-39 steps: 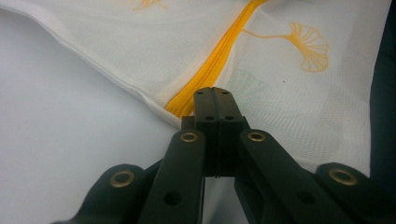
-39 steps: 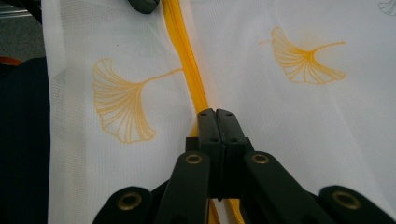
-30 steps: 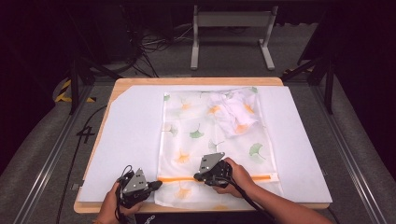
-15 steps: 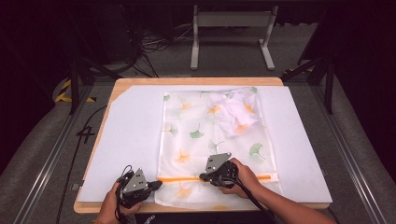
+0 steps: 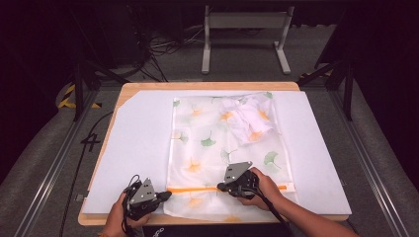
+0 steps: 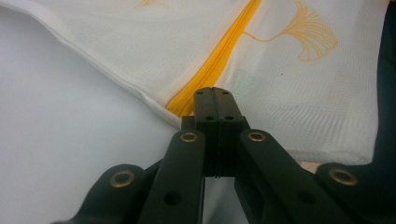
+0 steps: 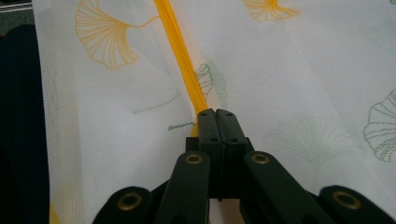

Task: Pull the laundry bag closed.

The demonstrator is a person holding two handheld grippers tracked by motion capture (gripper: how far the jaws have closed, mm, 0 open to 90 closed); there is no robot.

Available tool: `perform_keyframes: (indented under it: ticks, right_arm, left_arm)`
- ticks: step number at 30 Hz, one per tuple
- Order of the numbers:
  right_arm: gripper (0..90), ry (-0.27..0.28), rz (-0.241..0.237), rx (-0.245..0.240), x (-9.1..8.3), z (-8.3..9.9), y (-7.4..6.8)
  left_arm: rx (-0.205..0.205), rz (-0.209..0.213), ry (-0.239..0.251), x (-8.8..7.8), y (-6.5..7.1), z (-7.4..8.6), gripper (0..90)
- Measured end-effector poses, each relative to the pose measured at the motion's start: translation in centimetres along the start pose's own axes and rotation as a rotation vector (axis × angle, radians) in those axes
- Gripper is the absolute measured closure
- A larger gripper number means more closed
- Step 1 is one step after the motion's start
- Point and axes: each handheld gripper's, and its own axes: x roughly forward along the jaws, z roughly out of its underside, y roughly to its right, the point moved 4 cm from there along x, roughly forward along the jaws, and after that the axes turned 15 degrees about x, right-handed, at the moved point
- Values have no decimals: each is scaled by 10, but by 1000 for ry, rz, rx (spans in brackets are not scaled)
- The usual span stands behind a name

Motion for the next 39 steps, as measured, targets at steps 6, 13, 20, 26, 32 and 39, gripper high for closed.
perform_keyframes:
  ticks: [6,13,20,26,32,39]
  right_arm:
    - [900,1,6,5,-5,4,2]
    - [900,6,14,17,-14,11,5]
    - [900,11,19,21,-18,15,6]
    - [900,14,25,23,-22,17,6]
    - [900,24,20,27,-27,20,6]
    - [900,23,30,30,-31,23,8]
  left_arm:
    - [-1,1,1,0,0,0,900]
    - [-2,0,1,0,0,0,900]
    - [-3,1,1,0,0,0,900]
    - [-3,2,1,0,0,0,900]
    - [-2,1,0,0,0,0,900]
    - [-9,3,-2,0,0,0,900]
